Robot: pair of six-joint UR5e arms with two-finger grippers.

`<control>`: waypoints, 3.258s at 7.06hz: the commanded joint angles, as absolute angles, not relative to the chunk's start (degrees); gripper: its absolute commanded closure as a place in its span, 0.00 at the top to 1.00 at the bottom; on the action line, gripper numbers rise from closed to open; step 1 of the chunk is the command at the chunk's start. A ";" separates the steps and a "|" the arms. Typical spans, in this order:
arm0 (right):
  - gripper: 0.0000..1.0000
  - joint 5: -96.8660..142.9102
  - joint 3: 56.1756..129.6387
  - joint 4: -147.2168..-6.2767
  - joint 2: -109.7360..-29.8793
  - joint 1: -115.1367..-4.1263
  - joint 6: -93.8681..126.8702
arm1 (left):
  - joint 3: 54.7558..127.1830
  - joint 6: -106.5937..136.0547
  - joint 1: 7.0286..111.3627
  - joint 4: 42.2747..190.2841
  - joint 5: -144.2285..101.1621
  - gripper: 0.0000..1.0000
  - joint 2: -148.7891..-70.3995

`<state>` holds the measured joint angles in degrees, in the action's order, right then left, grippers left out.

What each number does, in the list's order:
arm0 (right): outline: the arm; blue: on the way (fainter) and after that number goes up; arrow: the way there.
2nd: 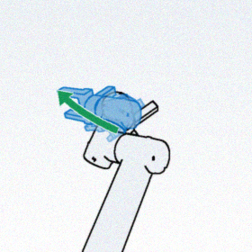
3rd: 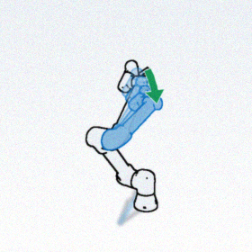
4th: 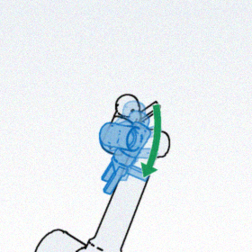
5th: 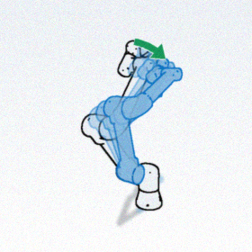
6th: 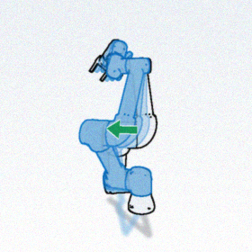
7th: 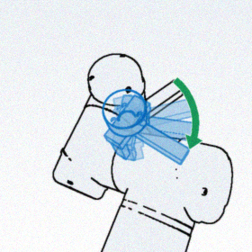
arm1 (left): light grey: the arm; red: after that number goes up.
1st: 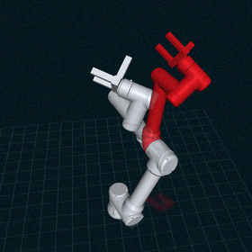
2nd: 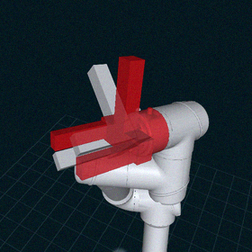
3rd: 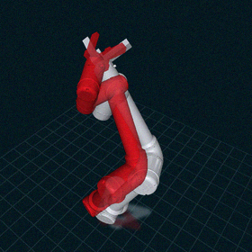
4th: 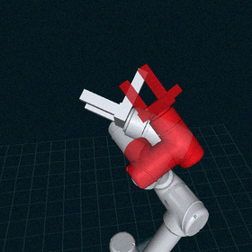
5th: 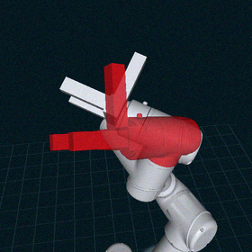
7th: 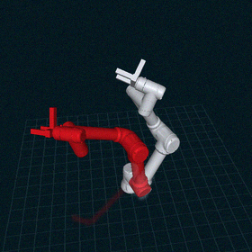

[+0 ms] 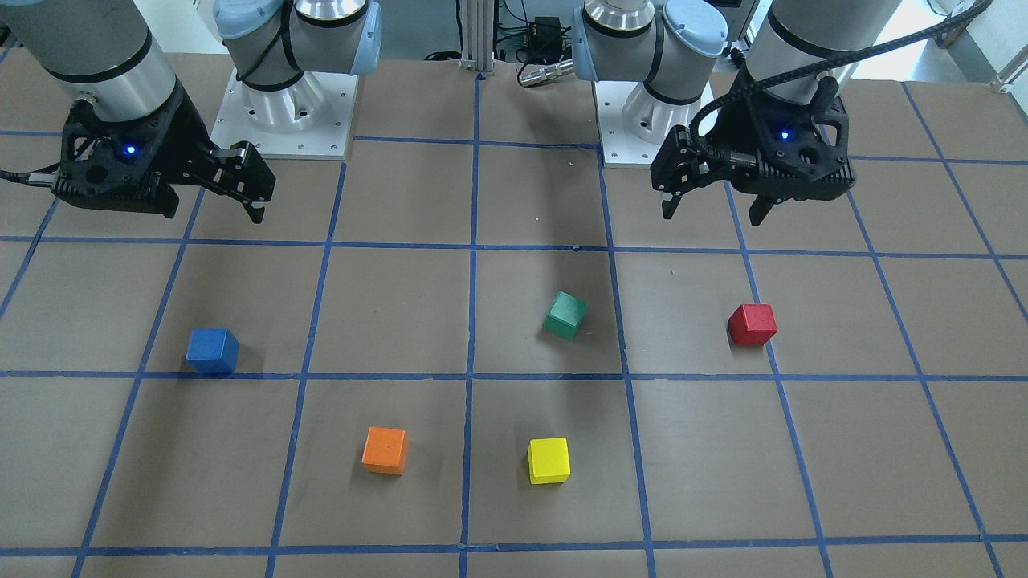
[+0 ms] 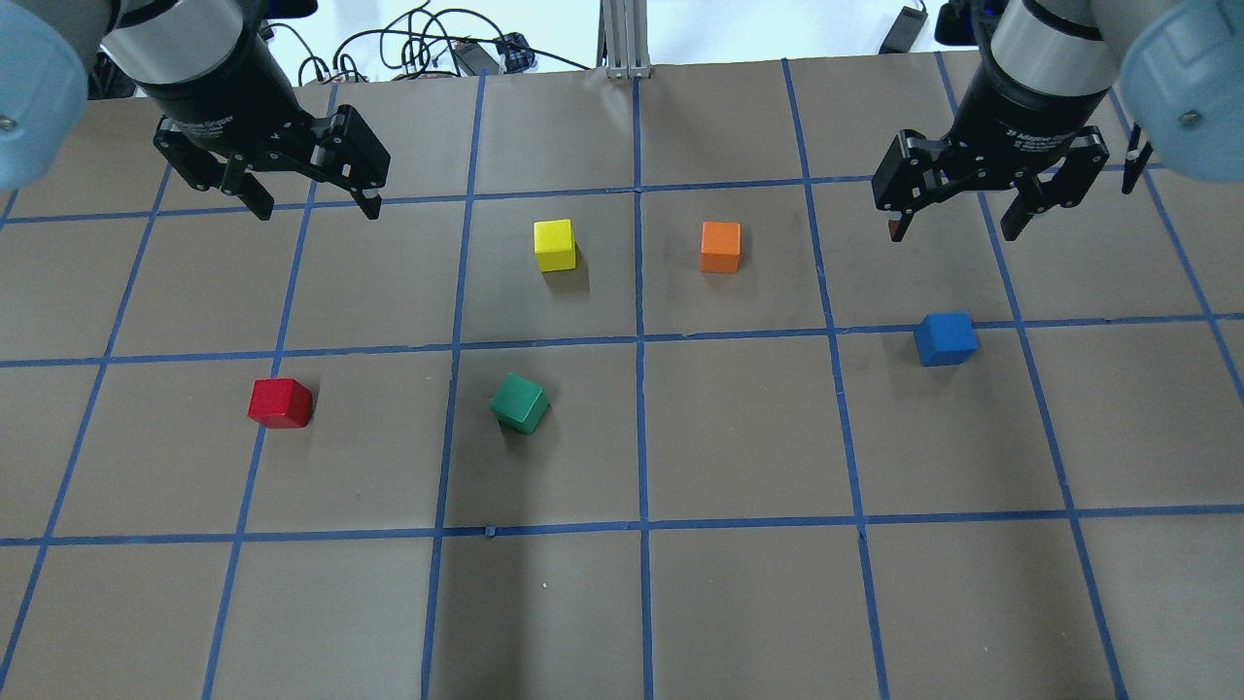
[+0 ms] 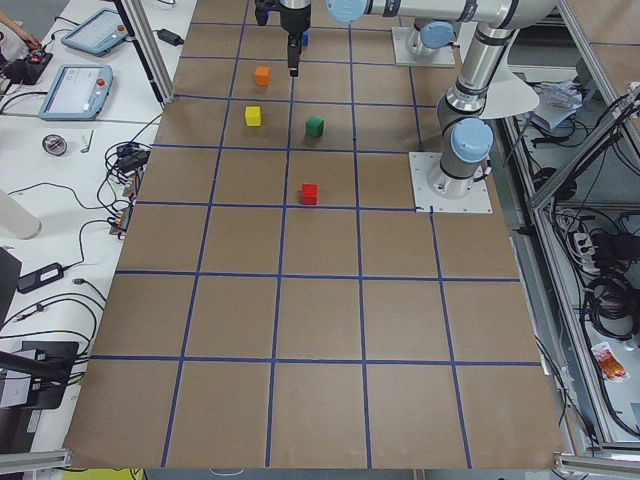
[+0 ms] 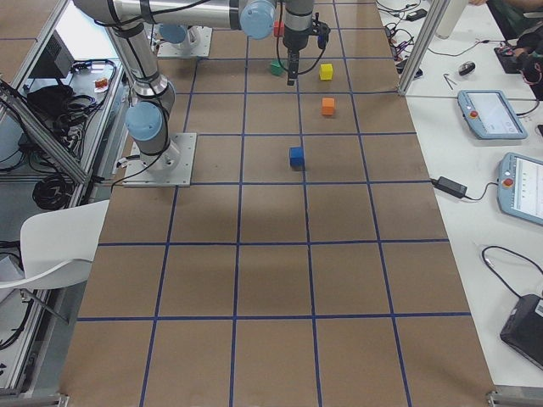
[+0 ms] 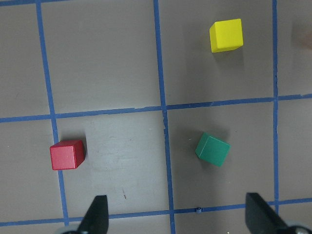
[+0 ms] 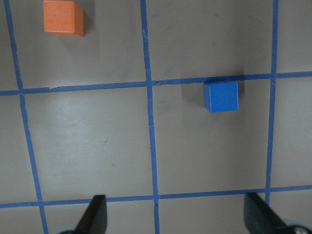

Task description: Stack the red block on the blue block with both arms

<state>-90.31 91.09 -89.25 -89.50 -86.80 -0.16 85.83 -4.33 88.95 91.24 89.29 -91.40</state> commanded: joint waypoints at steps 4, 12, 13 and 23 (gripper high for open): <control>1.00 -90.71 91.32 -89.47 -91.32 -87.19 0.09 | 86.65 -4.31 89.12 91.23 89.21 1.00 -91.06; 1.00 -90.79 91.32 -90.18 -91.23 -87.19 0.18 | 88.07 -6.49 88.16 91.41 89.65 1.00 -90.79; 1.00 -90.88 91.23 -90.26 -91.23 -87.19 0.18 | 89.72 -9.29 84.93 91.32 92.95 1.00 -90.79; 1.00 -90.97 91.32 -92.11 -91.14 -87.19 0.18 | 123.40 -30.75 68.04 48.44 92.37 1.00 -98.69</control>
